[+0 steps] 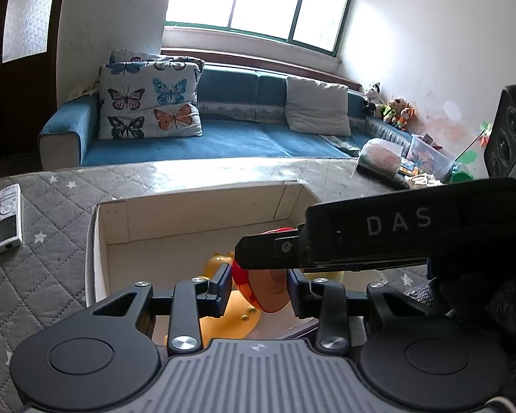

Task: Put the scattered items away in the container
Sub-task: 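Carry the half-apple toy with the right tool over the box, then lower the half-apple into the box and open the right tool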

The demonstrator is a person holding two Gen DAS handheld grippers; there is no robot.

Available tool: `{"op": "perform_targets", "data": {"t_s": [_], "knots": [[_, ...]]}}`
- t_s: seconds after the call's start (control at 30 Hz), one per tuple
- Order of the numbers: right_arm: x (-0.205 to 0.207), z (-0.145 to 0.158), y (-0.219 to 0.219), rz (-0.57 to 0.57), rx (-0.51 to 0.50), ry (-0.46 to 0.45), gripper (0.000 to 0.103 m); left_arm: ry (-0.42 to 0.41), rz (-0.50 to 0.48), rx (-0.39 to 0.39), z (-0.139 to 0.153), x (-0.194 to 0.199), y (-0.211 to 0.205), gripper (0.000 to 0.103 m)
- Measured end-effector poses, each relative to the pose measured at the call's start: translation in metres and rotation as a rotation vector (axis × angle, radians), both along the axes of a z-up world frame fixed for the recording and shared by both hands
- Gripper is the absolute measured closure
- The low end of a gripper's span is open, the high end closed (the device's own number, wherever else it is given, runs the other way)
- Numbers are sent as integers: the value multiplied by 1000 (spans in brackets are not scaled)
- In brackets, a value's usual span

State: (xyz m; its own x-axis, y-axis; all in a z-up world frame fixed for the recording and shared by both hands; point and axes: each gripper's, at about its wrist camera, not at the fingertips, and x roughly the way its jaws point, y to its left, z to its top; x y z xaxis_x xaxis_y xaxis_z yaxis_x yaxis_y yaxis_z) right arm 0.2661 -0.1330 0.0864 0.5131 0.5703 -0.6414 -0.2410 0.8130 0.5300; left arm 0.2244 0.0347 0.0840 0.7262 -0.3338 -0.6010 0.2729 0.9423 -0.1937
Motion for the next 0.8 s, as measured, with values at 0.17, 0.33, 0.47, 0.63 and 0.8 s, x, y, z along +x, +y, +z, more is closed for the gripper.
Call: {"op": "perform_targets", "data": {"t_s": [0.17,0.33,0.47,0.63,0.8], "knots": [[6,-10,1,0,3,24,45,18,-7,9,-8,5,0,66],[12,-20,2,1,3,45,45,35,-14,18,-15,8,0,66],[14,-26,4,-1,2,60,45,47,-16,26,-20,10,0,65],[17,-32,5,-11,-8,67,44,62,-21,34,-26,10,-1,64],[17,-31,6,-18,-22,58,44,65,-21,34,-27,10,-1,64]]}}
